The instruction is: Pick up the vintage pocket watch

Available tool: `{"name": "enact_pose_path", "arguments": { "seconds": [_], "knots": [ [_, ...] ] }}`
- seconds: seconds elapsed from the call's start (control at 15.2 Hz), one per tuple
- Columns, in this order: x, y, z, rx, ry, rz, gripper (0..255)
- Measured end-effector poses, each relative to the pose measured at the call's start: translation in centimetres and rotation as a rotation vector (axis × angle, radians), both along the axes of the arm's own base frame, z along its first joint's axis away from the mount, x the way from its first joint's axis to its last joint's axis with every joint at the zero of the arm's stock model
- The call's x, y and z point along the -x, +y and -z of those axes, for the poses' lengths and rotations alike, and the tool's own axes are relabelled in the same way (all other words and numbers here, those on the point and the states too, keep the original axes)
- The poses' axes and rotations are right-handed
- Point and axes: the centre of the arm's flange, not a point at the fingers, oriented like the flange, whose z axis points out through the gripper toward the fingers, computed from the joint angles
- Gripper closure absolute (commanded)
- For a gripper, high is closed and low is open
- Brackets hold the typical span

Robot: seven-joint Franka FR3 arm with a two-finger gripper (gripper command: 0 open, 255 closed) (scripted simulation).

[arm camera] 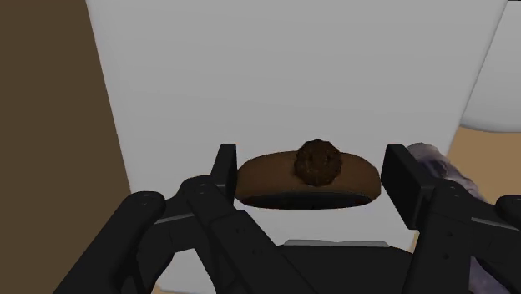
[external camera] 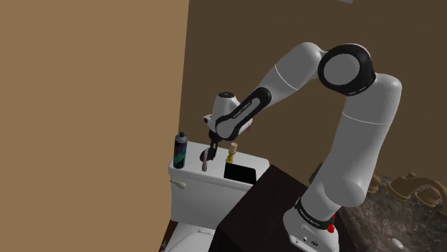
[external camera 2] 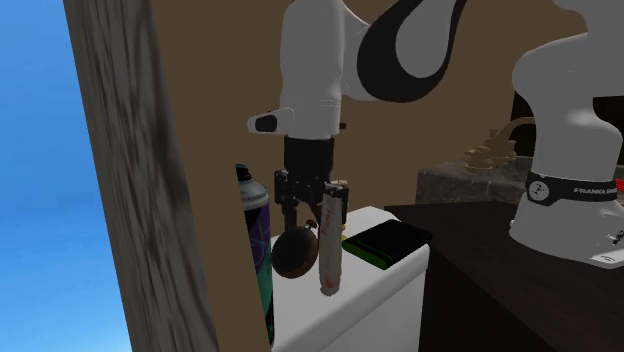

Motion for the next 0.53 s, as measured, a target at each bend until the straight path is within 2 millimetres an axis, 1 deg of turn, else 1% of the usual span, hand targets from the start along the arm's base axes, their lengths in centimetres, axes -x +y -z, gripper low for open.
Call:
{"name": "enact_pose_path", "arguments": {
  "seconds": [0.4,0.53],
  "knots": [
    [0.0,0.0,-3.2,0.0,0.0,0.0,255],
    [0.0,0.0,-3.9,0.0,0.0,0.0,255]
  ]
}}
